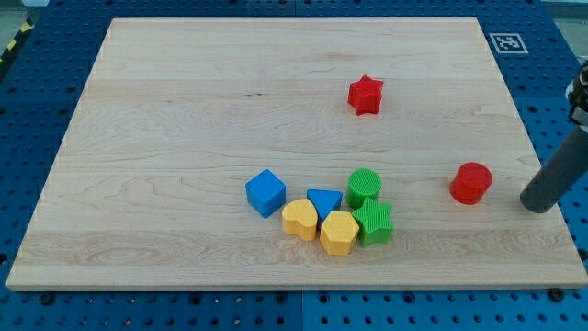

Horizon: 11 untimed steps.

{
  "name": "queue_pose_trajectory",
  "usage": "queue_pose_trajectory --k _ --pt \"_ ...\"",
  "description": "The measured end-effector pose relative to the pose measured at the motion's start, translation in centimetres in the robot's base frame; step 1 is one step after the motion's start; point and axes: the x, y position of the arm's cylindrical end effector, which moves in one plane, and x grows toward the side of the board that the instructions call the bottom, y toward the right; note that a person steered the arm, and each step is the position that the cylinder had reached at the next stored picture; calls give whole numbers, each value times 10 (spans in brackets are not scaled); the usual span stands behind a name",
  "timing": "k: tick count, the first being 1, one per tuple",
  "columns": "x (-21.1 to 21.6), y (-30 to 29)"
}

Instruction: Slide the red circle to the red star

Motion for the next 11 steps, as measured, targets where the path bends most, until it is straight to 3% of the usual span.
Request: queue_pose_trajectory --k 2,4,5,7,11 --pt "-44 -32" --pt "13 -7" --pt "17 -40" --pt "-56 -58" --pt "-77 -74"
